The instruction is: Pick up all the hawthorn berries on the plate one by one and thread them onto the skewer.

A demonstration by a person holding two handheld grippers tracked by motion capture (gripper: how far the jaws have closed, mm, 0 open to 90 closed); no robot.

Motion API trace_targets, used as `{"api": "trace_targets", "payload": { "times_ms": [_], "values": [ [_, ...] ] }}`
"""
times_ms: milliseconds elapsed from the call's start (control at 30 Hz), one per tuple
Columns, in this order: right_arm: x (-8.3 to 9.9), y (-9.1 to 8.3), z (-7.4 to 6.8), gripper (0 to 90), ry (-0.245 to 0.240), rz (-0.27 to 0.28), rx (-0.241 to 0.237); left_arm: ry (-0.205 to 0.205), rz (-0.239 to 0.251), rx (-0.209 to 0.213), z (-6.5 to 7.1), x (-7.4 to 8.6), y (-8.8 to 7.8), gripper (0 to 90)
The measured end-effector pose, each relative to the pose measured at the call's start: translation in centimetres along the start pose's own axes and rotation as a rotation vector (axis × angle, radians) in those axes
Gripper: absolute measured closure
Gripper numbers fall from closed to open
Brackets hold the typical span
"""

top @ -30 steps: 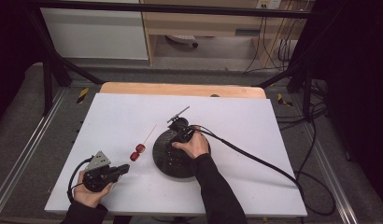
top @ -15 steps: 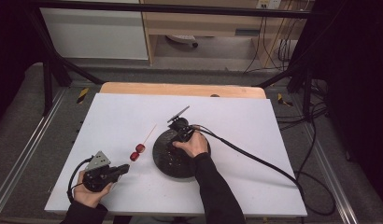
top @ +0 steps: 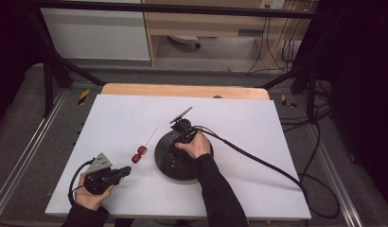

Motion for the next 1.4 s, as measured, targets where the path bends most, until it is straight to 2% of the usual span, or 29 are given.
{"api": "trace_targets", "payload": {
  "times_ms": [300, 533, 600, 867, 1167, 1400],
  "values": [
    [0.1, -0.2, 0.0, 62.6, 0.001, -0.007, 0.004, 0.000, 0.002, -0.001, 0.0, 0.0, 0.0, 88.6],
    [-0.2, -1.0, -0.7, 62.7, 0.002, 0.025, -0.001, 0.002, 0.003, -0.001, 0.0, 0.0, 0.0, 88.6],
    [-0.2, -1.3, -0.8, 62.7, -0.024, 0.027, -0.002, 0.002, 0.003, -0.002, 0.1, 0.0, 0.0, 88.6],
    [0.0, -2.4, -2.0, 62.7, -0.044, 0.053, -0.006, 0.006, 0.006, -0.003, 0.2, -0.1, -0.1, 88.6],
    [0.8, -3.9, -2.5, 62.7, -0.059, 0.129, -0.027, 0.014, 0.009, -0.001, 0.7, -0.2, -0.1, 88.6],
    [2.1, -5.4, -2.6, 62.7, -0.058, 0.252, -0.063, 0.021, 0.019, 0.004, 1.3, -0.5, -0.1, 88.5]
  ]
}}
Point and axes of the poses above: each handheld gripper's, and its own axes: y roughly forward along the jaws, x roughly out of its underside, z roughly to its right, the point moved 7 cm from there along y, roughly forward along the jaws, and after that the axes turned 15 degrees about -x, right-handed, at the moved point
